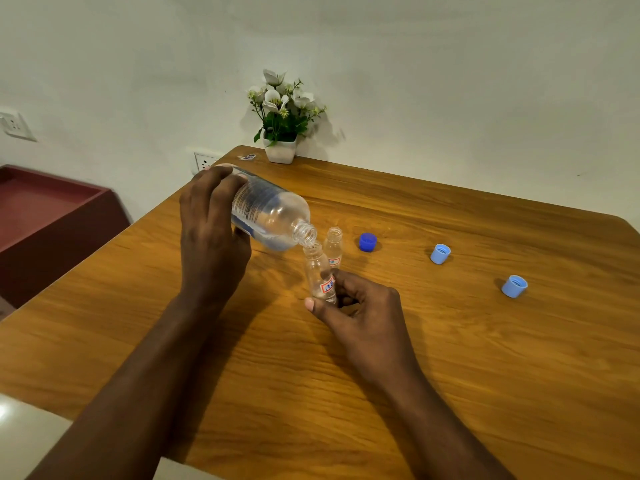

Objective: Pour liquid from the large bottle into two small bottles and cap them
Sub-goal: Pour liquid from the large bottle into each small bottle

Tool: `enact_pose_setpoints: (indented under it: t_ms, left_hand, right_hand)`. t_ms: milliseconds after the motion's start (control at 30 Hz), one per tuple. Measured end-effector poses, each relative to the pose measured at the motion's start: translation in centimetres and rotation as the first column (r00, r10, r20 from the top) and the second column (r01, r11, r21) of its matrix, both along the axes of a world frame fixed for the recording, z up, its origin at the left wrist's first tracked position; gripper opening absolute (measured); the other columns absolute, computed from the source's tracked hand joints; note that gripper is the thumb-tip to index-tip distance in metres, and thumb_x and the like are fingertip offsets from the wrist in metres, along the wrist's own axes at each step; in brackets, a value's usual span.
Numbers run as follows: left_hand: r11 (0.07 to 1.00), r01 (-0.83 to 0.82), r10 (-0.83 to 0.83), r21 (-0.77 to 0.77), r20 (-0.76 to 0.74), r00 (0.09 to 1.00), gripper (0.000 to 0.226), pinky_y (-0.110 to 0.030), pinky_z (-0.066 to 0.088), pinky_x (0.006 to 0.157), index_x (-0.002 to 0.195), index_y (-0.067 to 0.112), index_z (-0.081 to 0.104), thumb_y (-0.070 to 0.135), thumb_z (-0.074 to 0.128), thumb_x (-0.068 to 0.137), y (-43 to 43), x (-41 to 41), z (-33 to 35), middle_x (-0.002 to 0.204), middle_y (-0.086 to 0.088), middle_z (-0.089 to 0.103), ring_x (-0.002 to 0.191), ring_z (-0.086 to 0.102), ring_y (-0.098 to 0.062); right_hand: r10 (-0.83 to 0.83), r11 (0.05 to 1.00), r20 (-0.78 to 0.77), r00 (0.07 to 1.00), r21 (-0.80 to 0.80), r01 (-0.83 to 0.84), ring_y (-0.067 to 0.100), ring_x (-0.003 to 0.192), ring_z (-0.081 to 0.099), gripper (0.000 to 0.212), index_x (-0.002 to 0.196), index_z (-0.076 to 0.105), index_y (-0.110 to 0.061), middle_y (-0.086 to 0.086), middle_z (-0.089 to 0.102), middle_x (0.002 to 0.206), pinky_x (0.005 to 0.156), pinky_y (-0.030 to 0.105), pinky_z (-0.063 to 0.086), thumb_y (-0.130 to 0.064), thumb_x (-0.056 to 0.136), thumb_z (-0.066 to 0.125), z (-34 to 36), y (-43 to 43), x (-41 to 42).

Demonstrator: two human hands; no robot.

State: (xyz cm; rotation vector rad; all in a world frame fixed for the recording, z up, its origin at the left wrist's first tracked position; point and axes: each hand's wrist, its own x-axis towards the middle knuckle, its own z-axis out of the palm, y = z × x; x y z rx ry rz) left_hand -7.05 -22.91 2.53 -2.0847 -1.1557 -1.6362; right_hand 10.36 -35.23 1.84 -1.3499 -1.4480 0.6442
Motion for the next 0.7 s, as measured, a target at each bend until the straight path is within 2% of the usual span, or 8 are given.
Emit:
enact_pose_setpoints:
  t_ms: [167,467,700]
  left_hand:
    - [1.000,-0.001,0.001,0.004,-0.001,1.000,0.056,-0.034,0.039,0.102,0.123,0.007,0.045,-0.010,0.067,0.074,0.00,0.04,-0.06,0.128,-0.017,0.047,0.122,0.043,-0.034]
    - [1.000,-0.008,0.008,-0.002,0.002,1.000,0.052,-0.032,0.036,0.104,0.122,0.006,0.046,-0.009,0.065,0.076,-0.22,0.06,0.20,0.126,-0.024,0.051,0.121,0.044,-0.035]
    - [1.000,-0.006,0.006,0.006,0.004,1.000,0.049,-0.034,0.037,0.104,0.121,0.005,0.046,-0.008,0.064,0.078,-0.21,0.08,0.21,0.126,-0.023,0.051,0.121,0.044,-0.034]
  right_hand:
    - [-0.001,1.000,0.014,1.000,-0.001,0.001,0.006,0.077,0.068,0.023,0.101,0.074,-0.024,-0.011,0.075,0.087,0.071,0.033,0.054,-0.020,0.079,0.077,0.01,-0.01,-0.01]
    - [-0.002,1.000,0.001,1.000,-0.003,0.002,0.005,0.078,0.068,0.024,0.101,0.074,-0.026,-0.011,0.076,0.088,0.073,0.035,0.055,-0.020,0.079,0.078,0.04,-0.08,0.00]
    - [-0.002,1.000,-0.010,1.000,0.005,0.002,0.004,0.078,0.068,0.022,0.098,0.074,-0.027,-0.013,0.075,0.087,0.073,0.031,0.055,-0.018,0.078,0.078,0.15,-0.10,0.00]
